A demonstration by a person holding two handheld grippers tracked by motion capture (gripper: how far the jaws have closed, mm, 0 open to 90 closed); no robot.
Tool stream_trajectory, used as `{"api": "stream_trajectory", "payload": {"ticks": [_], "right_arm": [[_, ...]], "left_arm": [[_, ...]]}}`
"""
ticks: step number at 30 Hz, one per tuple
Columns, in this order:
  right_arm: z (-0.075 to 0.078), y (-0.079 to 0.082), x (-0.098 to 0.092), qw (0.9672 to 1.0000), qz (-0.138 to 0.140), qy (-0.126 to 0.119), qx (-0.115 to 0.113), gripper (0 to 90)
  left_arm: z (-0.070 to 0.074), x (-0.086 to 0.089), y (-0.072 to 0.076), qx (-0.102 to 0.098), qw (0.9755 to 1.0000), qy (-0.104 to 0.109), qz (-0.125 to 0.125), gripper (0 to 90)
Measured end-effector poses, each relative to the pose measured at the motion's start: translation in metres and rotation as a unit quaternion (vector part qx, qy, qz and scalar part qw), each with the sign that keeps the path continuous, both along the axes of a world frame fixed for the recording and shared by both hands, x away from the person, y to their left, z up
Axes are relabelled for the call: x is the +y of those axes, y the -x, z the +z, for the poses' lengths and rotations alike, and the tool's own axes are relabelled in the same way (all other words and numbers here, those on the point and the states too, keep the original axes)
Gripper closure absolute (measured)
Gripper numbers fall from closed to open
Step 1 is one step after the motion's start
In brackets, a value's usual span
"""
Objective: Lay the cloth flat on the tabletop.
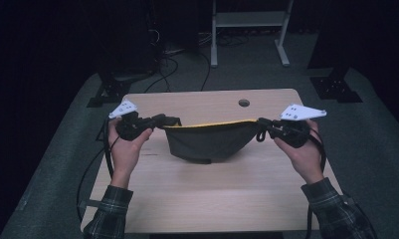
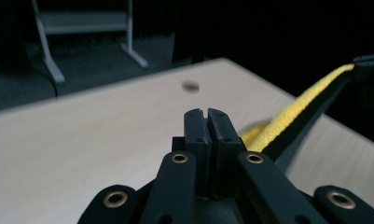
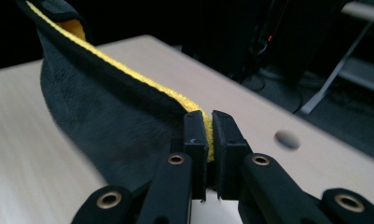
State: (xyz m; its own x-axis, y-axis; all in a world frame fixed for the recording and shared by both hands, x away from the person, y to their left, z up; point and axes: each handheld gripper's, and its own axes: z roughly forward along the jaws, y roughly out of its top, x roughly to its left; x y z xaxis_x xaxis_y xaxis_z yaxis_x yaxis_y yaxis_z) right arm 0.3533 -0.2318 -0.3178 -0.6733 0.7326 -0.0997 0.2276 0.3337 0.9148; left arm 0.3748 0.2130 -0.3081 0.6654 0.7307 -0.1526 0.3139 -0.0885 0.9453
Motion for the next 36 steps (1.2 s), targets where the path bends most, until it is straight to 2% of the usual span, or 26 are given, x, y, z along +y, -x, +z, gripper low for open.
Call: {"api": "stream_trajectory", "payload": {"ticks": [1,2,3,6,9,10,11,12,15,16,20,22,25,26,27,28,29,33,36], "right_arm": [[0.014,0.0,-0.001,0.9999,-0.002,-0.006,-0.014,84.6],[0.021,0.0,-0.001,0.9997,-0.002,-0.009,-0.022,84.6],[0.021,0.0,-0.001,0.9997,-0.002,-0.009,-0.022,84.6],[0.036,0.0,-0.001,0.9991,-0.005,-0.014,-0.039,84.6],[0.041,-0.009,-0.001,0.9989,-0.015,-0.016,-0.042,84.7],[0.041,-0.014,-0.001,0.9988,-0.019,-0.016,-0.042,84.7],[0.04,-0.027,-0.002,0.9987,-0.029,-0.018,-0.037,84.7],[0.04,-0.027,-0.002,0.9987,-0.029,-0.018,-0.037,84.7],[0.048,-0.053,-0.004,0.9977,-0.047,-0.033,-0.036,84.8],[0.048,-0.053,-0.004,0.9977,-0.047,-0.033,-0.036,84.8],[0.066,-0.063,-0.005,0.9957,-0.056,-0.047,-0.056,84.8],[0.07,-0.064,-0.005,0.9952,-0.059,-0.049,-0.062,84.8],[0.063,-0.065,-0.005,0.9958,-0.057,-0.044,-0.056,84.8],[0.058,-0.065,-0.006,0.9962,-0.056,-0.041,-0.052,84.8],[0.044,-0.065,-0.006,0.9969,-0.053,-0.04,-0.042,84.7],[0.044,-0.065,-0.006,0.9969,-0.053,-0.04,-0.042,84.7],[0.037,-0.064,-0.006,0.9974,-0.051,-0.039,-0.033,84.8],[0.008,-0.059,-0.006,0.9987,-0.041,-0.032,-0.001,84.7],[-0.011,-0.051,-0.005,0.9991,-0.03,-0.026,0.017,84.7]], "left_arm": [[0.014,0.002,0.003,-0.022,0.9995,0.02,0.006,87.7],[0.02,0.003,0.004,-0.03,0.9991,0.027,0.009,87.7],[0.02,0.003,0.004,-0.03,0.9991,0.027,0.009,87.8],[0.033,0.001,0.002,-0.045,0.9985,0.025,0.016,87.8],[0.035,-0.003,-0.009,-0.045,0.9985,0.021,0.022,87.8],[0.035,-0.004,-0.014,-0.044,0.9985,0.021,0.025,87.8],[0.034,-0.007,-0.026,-0.044,0.9984,0.022,0.028,87.8],[0.034,-0.007,-0.026,-0.044,0.9984,0.022,0.028,87.8],[0.038,-0.009,-0.043,-0.05,0.9977,0.032,0.033,87.8],[0.041,-0.01,-0.047,-0.056,0.9972,0.035,0.036,87.8],[0.053,-0.013,-0.052,-0.086,0.9945,0.044,0.04,87.8],[0.053,-0.015,-0.05,-0.09,0.9944,0.039,0.039,87.8],[0.039,-0.018,-0.047,-0.07,0.9964,0.03,0.036,87.7],[0.032,-0.019,-0.046,-0.059,0.9972,0.027,0.036,87.7],[0.024,-0.019,-0.045,-0.048,0.9978,0.026,0.038,87.7],[0.016,-0.019,-0.045,-0.035,0.9984,0.026,0.037,87.7],[0.008,-0.018,-0.044,-0.023,0.9988,0.025,0.035,87.7],[-0.022,-0.016,-0.038,0.02,0.9994,0.011,0.028,87.6],[-0.039,-0.013,-0.03,0.042,0.9988,0.011,0.022,87.6]]}}
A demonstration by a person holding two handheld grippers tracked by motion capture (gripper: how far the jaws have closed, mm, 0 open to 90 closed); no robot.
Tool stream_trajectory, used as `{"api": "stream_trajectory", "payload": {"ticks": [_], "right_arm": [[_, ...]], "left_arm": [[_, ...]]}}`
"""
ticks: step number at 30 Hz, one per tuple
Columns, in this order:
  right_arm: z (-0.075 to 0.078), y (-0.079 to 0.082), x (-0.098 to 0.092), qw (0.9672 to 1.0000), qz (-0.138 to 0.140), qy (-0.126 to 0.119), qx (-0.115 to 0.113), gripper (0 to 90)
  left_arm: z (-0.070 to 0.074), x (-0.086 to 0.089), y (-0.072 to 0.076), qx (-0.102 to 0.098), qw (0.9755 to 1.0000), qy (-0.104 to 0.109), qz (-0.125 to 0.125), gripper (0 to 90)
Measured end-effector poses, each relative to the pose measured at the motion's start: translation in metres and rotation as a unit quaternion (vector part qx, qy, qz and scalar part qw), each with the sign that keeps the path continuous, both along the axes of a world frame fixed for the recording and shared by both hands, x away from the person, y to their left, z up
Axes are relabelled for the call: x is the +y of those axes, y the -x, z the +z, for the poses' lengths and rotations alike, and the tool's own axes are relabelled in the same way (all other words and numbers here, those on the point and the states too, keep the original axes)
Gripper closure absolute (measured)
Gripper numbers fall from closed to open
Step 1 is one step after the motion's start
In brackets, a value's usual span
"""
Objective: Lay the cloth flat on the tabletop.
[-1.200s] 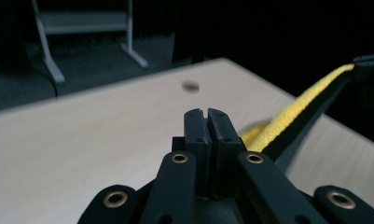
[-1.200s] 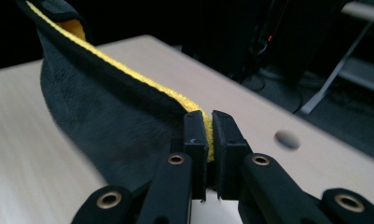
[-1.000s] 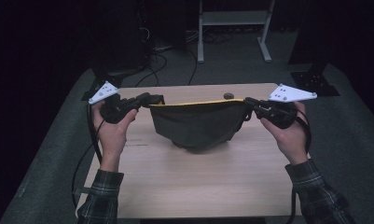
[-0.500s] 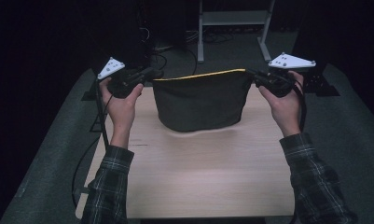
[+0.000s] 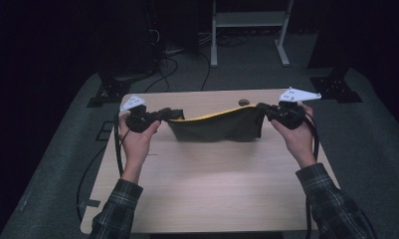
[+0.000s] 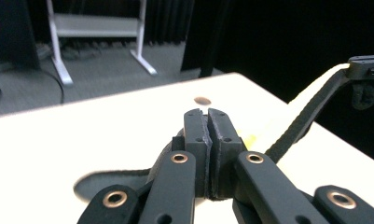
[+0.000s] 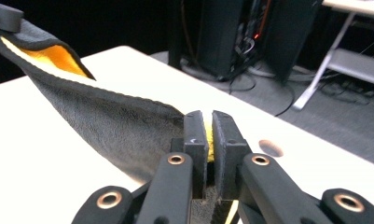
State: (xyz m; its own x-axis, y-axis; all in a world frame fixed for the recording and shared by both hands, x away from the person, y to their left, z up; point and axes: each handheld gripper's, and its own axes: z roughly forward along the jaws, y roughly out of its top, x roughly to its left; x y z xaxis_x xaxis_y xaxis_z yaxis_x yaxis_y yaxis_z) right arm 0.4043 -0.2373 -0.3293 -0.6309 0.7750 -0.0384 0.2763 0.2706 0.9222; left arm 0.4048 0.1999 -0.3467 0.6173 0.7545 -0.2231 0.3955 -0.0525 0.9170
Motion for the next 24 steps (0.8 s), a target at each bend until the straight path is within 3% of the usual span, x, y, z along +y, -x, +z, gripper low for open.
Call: {"api": "stream_trajectory", "payload": {"ticks": [7,15,22,24], "right_arm": [[-0.037,0.027,0.001,0.9987,0.034,0.004,0.037,84.7],[-0.077,0.061,-0.003,0.9935,0.068,0.015,0.09,84.6],[-0.094,0.085,-0.007,0.9887,0.086,0.027,0.12,84.5],[-0.102,0.095,-0.009,0.9859,0.096,0.032,0.134,84.5]], "left_arm": [[-0.037,0.01,0.027,0.046,0.9989,-0.002,-0.01,87.4],[-0.073,0.017,0.061,0.09,0.9952,-0.031,-0.024,87.2],[-0.083,0.018,0.084,0.112,0.9924,-0.036,-0.036,87.2],[-0.088,0.018,0.092,0.123,0.9908,-0.04,-0.04,87.2]]}}
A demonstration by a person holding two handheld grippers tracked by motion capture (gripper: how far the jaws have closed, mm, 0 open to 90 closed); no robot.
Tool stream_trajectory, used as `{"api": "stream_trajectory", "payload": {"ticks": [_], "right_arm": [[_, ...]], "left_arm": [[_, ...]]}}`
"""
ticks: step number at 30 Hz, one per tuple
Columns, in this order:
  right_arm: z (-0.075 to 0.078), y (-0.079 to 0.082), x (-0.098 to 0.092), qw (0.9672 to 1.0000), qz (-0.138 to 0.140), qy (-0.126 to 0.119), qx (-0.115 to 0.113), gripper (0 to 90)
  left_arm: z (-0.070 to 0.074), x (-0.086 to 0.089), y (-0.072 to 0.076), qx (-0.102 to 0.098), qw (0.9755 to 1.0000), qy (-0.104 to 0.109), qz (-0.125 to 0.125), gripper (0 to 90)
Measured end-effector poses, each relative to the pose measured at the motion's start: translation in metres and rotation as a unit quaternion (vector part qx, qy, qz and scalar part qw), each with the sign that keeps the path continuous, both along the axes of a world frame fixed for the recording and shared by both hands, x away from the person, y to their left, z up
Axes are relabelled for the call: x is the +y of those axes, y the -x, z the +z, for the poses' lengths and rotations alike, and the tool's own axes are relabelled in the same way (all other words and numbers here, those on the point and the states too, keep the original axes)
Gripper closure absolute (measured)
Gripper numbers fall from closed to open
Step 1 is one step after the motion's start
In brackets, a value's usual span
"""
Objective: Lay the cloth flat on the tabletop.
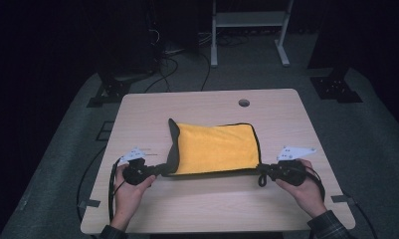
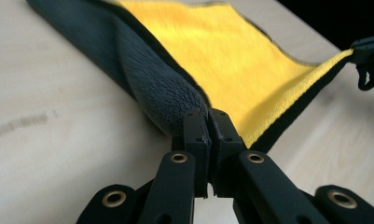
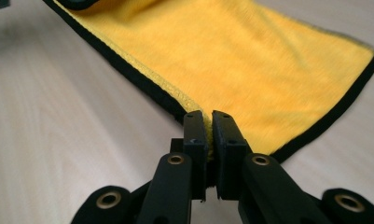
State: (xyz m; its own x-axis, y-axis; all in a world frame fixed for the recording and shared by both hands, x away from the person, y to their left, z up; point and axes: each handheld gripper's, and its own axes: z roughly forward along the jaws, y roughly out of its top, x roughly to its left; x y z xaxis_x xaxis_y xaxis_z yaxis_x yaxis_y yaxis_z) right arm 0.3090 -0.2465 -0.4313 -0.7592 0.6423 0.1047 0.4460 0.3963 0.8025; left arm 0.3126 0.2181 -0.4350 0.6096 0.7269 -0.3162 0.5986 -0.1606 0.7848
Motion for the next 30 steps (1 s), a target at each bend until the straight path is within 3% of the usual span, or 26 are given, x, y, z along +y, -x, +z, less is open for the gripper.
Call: {"api": "stream_trajectory", "payload": {"ticks": [4,8,9,13,15,18,21,22,24,26,28,29,30], "right_arm": [[-0.009,0.012,0.0,0.9997,0.011,0.012,0.017,84.4],[-0.016,0.019,0.001,0.999,0.022,0.027,0.027,84.2],[-0.021,0.022,0.002,0.9983,0.026,0.042,0.03,83.5],[-0.024,0.022,0.002,0.9981,0.029,0.042,0.035,78.9],[-0.02,0.022,0.001,0.9987,0.028,0.03,0.03,70.5],[-0.017,0.022,-0.002,0.9991,0.03,0.019,0.023,67.6],[-0.015,0.022,-0.004,0.9995,0.024,0.012,0.018,65.0],[-0.017,0.021,-0.004,0.9995,0.021,0.013,0.019,63.7],[-0.017,0.021,-0.003,0.9994,0.021,0.016,0.02,63.2],[-0.019,0.02,-0.002,0.9993,0.022,0.021,0.022,62.4],[-0.02,0.02,-0.001,0.9993,0.021,0.022,0.022,62.1],[-0.02,0.02,-0.001,0.9992,0.022,0.024,0.022,62.1],[-0.02,0.019,-0.002,0.9992,0.021,0.024,0.021,62.2]], "left_arm": [[-0.016,0.001,0.015,0.037,0.9992,-0.014,-0.005,86.8],[-0.022,0.003,0.02,0.055,0.9982,-0.024,-0.005,83.0],[-0.023,0.004,0.021,0.057,0.9979,-0.031,-0.004,79.2],[-0.017,0.01,0.021,0.033,0.9987,-0.036,0.012,71.2],[-0.013,0.011,0.021,0.024,0.999,-0.036,0.012,67.7],[-0.01,0.007,0.018,0.01,0.9993,-0.034,0.008,65.4],[-0.009,-0.003,0.011,0.0,0.9988,-0.049,-0.001,62.2],[-0.012,-0.011,0.006,-0.002,0.9979,-0.064,-0.006,59.1],[-0.014,-0.014,0.004,-0.003,0.9973,-0.073,-0.008,57.4],[-0.02,-0.02,0.0,0.001,0.9945,-0.104,-0.01,54.0],[-0.025,-0.023,-0.001,0.006,0.9926,-0.121,-0.012,53.6],[-0.028,-0.024,-0.001,0.007,0.9908,-0.135,-0.015,55.5],[-0.03,-0.024,0.0,0.008,0.9891,-0.146,-0.018,63.8]]}}
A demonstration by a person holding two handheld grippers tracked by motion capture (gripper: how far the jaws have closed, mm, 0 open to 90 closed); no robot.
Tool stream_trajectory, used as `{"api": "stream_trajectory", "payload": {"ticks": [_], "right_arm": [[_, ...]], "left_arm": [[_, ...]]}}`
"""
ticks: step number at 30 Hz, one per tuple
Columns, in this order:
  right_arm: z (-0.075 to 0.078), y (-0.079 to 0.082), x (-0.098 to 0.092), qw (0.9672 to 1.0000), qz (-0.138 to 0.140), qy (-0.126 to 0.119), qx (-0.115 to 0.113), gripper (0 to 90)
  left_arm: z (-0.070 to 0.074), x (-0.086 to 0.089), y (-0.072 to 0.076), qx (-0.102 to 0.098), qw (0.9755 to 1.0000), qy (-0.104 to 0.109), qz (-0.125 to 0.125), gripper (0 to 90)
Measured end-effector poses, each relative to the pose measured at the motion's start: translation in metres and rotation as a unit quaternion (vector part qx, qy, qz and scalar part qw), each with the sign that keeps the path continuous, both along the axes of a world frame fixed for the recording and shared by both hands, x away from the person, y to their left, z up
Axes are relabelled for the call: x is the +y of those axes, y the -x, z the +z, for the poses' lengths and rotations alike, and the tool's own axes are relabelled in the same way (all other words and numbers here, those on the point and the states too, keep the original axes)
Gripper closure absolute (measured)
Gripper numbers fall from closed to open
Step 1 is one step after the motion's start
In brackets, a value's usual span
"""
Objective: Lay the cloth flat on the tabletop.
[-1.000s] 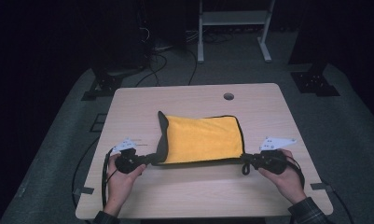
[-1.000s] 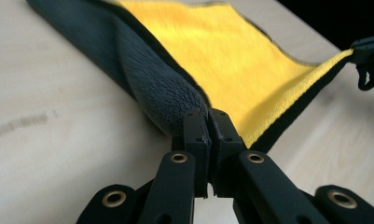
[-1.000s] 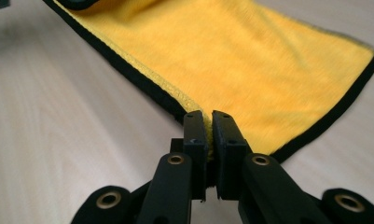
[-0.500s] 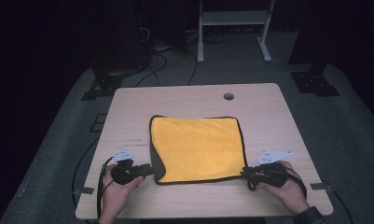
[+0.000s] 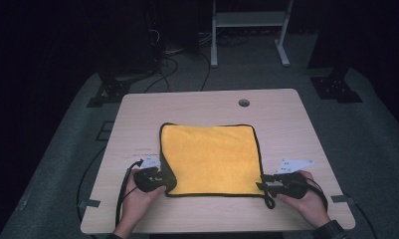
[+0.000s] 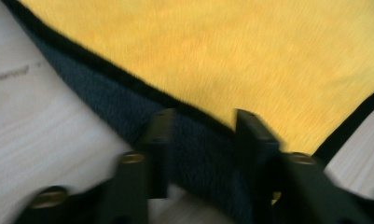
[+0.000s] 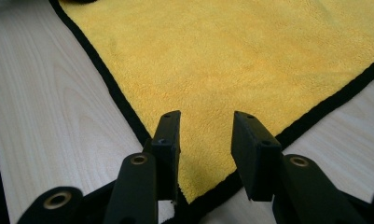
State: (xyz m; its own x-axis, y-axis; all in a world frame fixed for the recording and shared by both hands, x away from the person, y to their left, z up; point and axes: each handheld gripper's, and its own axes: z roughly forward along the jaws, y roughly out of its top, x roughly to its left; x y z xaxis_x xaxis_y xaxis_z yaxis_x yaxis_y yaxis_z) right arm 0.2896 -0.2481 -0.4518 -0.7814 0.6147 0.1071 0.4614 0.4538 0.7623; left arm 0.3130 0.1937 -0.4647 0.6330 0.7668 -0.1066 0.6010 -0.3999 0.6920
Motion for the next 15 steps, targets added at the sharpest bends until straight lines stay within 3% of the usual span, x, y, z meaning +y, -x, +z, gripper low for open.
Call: {"api": "stream_trajectory", "payload": {"ticks": [2,8,12,15], "right_arm": [[0.0,0.0,0.0,1.0,-0.001,0.001,-0.001,62.5],[-0.001,0.0,0.0,1.0,-0.003,0.004,-0.001,63.3],[-0.002,0.0,-0.001,1.0,-0.005,0.008,-0.001,63.8],[-0.002,0.0,-0.001,0.9999,-0.005,0.009,-0.001,63.8]], "left_arm": [[0.0,0.001,0.0,0.003,0.9999,-0.011,0.001,84.7],[0.002,0.008,0.005,0.006,0.9999,-0.011,0.012,88.3],[0.003,0.03,0.012,0.015,0.9988,0.003,0.048,87.1],[-0.001,0.052,0.017,0.027,0.9965,-0.007,0.079,86.2]]}}
